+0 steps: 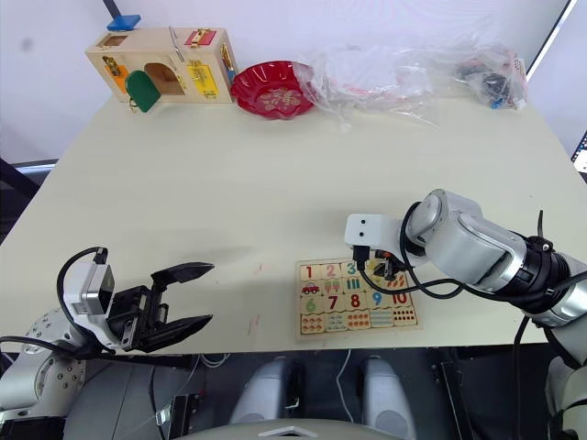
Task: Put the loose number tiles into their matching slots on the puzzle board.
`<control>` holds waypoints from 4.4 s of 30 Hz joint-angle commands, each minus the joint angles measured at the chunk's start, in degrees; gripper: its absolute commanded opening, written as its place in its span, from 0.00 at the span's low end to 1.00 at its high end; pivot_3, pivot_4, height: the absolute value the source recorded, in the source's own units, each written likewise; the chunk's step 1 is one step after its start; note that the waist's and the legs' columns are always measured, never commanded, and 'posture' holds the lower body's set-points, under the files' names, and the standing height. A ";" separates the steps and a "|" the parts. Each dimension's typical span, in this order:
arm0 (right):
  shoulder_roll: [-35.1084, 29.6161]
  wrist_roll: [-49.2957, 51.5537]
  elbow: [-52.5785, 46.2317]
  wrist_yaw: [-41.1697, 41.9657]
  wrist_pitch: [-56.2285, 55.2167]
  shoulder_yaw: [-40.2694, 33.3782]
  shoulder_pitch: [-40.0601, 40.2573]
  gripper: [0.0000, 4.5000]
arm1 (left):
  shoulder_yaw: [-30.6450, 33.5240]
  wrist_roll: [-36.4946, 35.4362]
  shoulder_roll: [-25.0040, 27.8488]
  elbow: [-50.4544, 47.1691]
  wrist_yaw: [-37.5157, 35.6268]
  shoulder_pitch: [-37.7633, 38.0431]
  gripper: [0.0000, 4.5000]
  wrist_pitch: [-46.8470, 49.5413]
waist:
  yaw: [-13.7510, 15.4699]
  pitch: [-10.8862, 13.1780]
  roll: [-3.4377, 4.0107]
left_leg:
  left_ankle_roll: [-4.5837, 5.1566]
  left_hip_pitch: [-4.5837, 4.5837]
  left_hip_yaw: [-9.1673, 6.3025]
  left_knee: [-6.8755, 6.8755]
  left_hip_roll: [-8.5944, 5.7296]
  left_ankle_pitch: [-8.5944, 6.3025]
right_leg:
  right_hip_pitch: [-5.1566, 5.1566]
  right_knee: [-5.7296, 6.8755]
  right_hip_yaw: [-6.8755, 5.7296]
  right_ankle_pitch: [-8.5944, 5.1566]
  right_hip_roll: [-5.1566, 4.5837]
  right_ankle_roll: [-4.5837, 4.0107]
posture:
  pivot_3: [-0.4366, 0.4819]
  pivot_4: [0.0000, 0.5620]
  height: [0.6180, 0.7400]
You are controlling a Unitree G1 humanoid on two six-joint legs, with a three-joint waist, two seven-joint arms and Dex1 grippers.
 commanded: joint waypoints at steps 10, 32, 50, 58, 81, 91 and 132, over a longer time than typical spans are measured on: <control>-0.21 0.02 -1.05 -0.19 -0.67 -1.13 0.41 0.29 | 0.23 -0.28 0.08 -1.00 -0.23 0.26 1.00 -0.69 | 0.00 0.00 0.00 | 0.00 0.00 0.00 0.00 0.00 0.00 | 0.00 0.00 0.00 0.00 0.00 0.00 | 0.48 0.27 1.00; -0.79 0.55 -1.82 0.18 -0.79 -2.28 0.63 0.98 | -0.08 -0.38 0.06 -1.23 0.14 0.42 1.00 -0.75 | 0.01 0.00 0.00 | 0.00 0.00 0.00 0.00 0.00 0.00 | 0.00 0.00 0.00 0.00 0.00 0.00 | 0.48 0.27 1.00; 4.00 14.45 5.66 2.93 -23.46 -34.13 20.26 0.98 | 0.18 -0.51 -0.16 -1.06 0.21 1.22 1.00 -1.51 | 0.13 -0.06 -0.11 | 0.01 0.05 -0.04 0.09 -0.01 0.00 | 0.13 0.03 -0.02 0.00 0.06 0.01 | 0.48 0.27 1.00; 5.40 10.82 16.11 4.11 -29.36 -31.30 21.05 0.46 | -0.10 -0.39 -0.13 -0.87 0.16 0.64 1.00 -1.47 | 0.16 -0.06 -0.11 | 0.01 0.07 -0.01 0.11 -0.02 0.00 | 0.13 0.08 0.01 0.00 0.08 0.01 | 0.48 0.27 1.00; 5.61 3.66 19.79 5.67 -33.53 -28.14 22.03 0.02 | -0.58 -0.35 -0.39 -2.25 1.31 1.02 1.00 -1.33 | 0.17 -0.06 -0.11 | 0.01 0.07 -0.02 0.12 -0.02 0.00 | 0.13 0.10 0.02 0.00 0.11 0.01 | 0.48 0.27 1.00; 5.30 3.35 18.55 6.84 -33.05 -27.92 22.66 0.02 | -0.86 -0.54 -0.30 -2.96 2.10 1.03 1.00 -1.01 | 0.18 -0.06 -0.11 | 0.01 0.07 -0.02 0.12 -0.02 0.00 | 0.13 0.10 0.01 0.00 0.11 0.01 | 0.48 0.27 1.00; 7.86 23.01 13.27 1.44 -49.94 -81.96 72.29 0.99 | 0.44 2.74 -1.06 3.00 3.23 2.92 1.00 -4.74 | 0.52 -0.12 -0.17 | 0.01 0.27 -0.03 0.14 -0.03 0.00 | 0.32 0.12 0.13 -0.02 0.16 0.03 | 0.48 0.27 1.00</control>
